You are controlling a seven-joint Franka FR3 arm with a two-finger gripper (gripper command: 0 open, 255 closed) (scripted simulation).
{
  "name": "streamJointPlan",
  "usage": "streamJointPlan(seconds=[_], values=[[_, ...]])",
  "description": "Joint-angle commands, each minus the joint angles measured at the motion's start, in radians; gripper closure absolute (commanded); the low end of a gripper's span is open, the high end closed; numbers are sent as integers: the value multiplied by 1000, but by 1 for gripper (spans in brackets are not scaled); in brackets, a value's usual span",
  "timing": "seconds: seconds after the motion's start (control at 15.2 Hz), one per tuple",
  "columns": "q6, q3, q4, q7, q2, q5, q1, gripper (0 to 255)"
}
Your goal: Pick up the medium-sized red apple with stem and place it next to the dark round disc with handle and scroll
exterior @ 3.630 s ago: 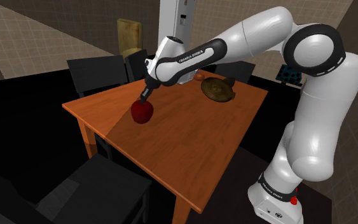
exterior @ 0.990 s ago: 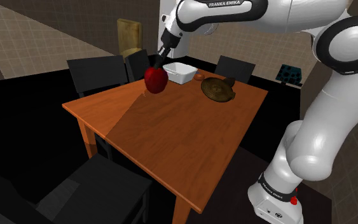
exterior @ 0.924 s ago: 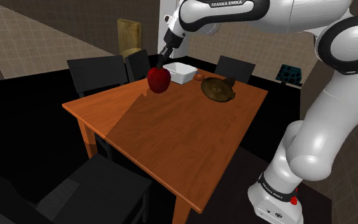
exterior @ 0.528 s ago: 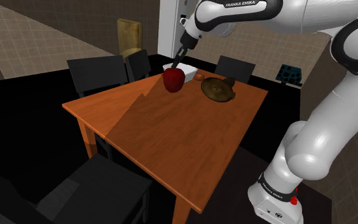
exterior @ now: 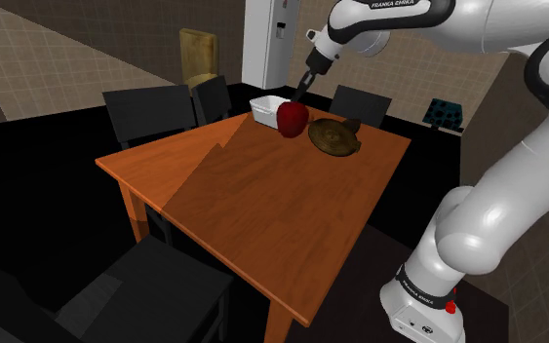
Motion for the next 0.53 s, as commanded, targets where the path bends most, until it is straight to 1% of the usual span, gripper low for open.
streamJointPlan(seconds=[0.0, 0.46], values=[[-11, -31, -9, -50, -12, 6, -16, 255], [-73, -148, 10, -222, -17, 28, -72, 255]])
